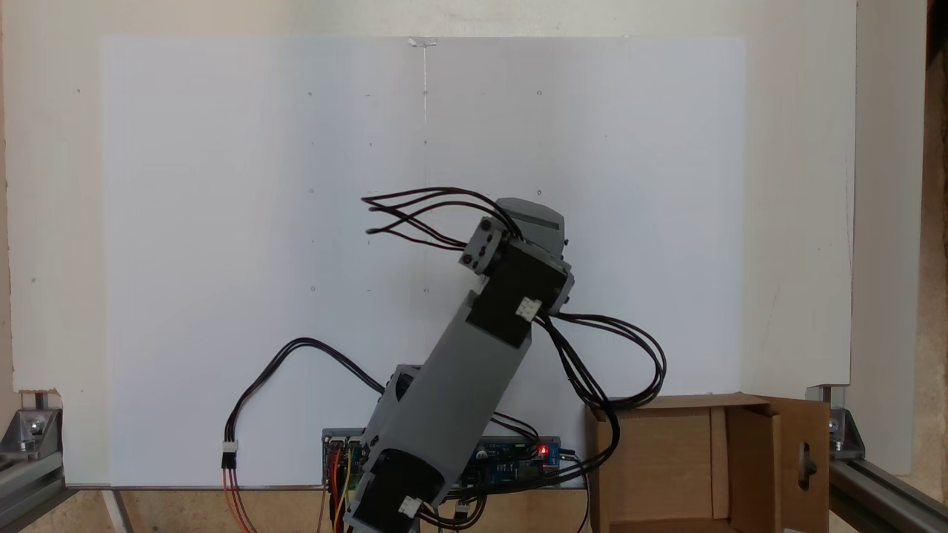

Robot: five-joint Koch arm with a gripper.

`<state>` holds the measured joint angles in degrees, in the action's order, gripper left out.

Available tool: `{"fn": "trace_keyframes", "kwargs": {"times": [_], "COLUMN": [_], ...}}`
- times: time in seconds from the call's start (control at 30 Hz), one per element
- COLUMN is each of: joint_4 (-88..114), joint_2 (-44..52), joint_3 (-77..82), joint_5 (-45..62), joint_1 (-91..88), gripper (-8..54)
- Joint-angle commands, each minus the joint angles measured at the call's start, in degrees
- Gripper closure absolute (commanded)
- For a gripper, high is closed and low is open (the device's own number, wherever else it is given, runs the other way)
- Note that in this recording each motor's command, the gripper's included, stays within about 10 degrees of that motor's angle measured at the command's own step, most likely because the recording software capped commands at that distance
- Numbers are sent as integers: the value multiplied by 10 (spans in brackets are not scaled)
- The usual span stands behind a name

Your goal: Grasp a green dice and put it in the bin.

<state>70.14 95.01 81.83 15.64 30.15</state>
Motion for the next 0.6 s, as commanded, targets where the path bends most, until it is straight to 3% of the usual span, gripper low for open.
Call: {"fn": "trace_keyframes", "kwargs": {"times": [0.0,0.33,0.57], "joint_4": [11,-113,-219], "joint_2": [17,11,-64], "joint_3": [-33,-51,-78], "joint_5": [-22,101,172], "joint_1": [37,360,584], "gripper": [339,339,339]}}
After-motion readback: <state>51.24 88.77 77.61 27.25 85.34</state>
